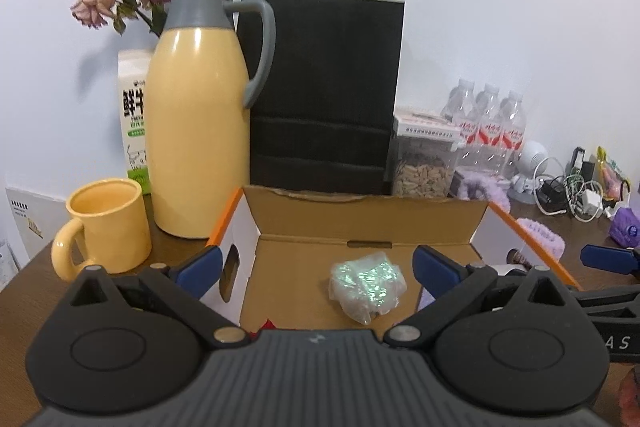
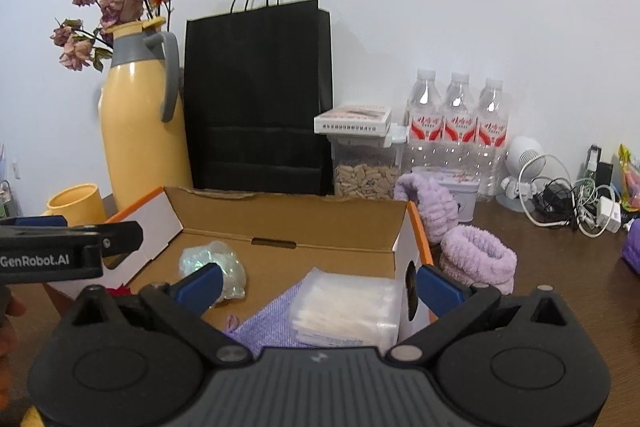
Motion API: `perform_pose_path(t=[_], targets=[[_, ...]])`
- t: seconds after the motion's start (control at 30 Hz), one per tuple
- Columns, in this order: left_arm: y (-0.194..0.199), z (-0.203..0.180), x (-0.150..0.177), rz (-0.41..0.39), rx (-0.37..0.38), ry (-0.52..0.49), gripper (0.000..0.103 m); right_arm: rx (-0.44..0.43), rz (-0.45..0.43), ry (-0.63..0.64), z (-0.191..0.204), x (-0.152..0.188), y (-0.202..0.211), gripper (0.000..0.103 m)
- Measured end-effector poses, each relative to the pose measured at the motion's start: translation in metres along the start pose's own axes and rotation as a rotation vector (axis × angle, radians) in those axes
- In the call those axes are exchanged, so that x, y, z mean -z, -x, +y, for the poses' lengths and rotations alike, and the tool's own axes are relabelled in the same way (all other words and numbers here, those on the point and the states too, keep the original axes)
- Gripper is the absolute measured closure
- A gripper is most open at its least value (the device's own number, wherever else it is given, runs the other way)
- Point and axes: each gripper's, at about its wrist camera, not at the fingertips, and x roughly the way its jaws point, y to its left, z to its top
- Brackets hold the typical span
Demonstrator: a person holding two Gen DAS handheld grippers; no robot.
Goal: Organize objects
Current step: 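Release the bag and container into the box with both grippers, then grasp the white mask with the right gripper while the left gripper grasps the black cable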
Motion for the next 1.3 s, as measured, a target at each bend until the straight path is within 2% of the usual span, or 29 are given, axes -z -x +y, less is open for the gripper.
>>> perform_pose_path(t=[0.23,0.5,0.77,0.9,0.97,1.03,1.2,1.3], targets=[[0.029,0.004,0.0,-0.023,-0.008,-0.006,0.0,0.009,-0.033,0.007,0.002,0.001,0.031,0.0],[0.065,0.013,0.004,-0.034,-0.031,-0.016,0.0,0.016,-0.023,0.019,0.001,0.015,0.065,0.0],[0.091,0.023,0.018,-0.012,-0.056,-0.018,0.0,0.022,0.007,0.037,0.002,0.036,0.087,0.0],[0.097,0.03,0.029,0.014,-0.07,-0.008,0.0,-0.007,0.026,0.046,0.003,0.047,0.088,0.0],[0.099,0.033,0.035,0.028,-0.074,-0.001,0.0,-0.035,0.034,0.047,0.004,0.052,0.085,0.005],[0.101,0.037,0.041,0.046,-0.082,0.003,0.0,-0.07,0.063,0.035,0.004,0.055,0.078,0.017],[0.105,0.045,0.053,0.075,-0.103,0.01,0.0,-0.144,0.126,0.001,0.008,0.057,0.061,0.032],[0.108,0.05,0.056,0.083,-0.115,0.017,0.0,-0.176,0.153,-0.014,0.011,0.058,0.054,0.044]])
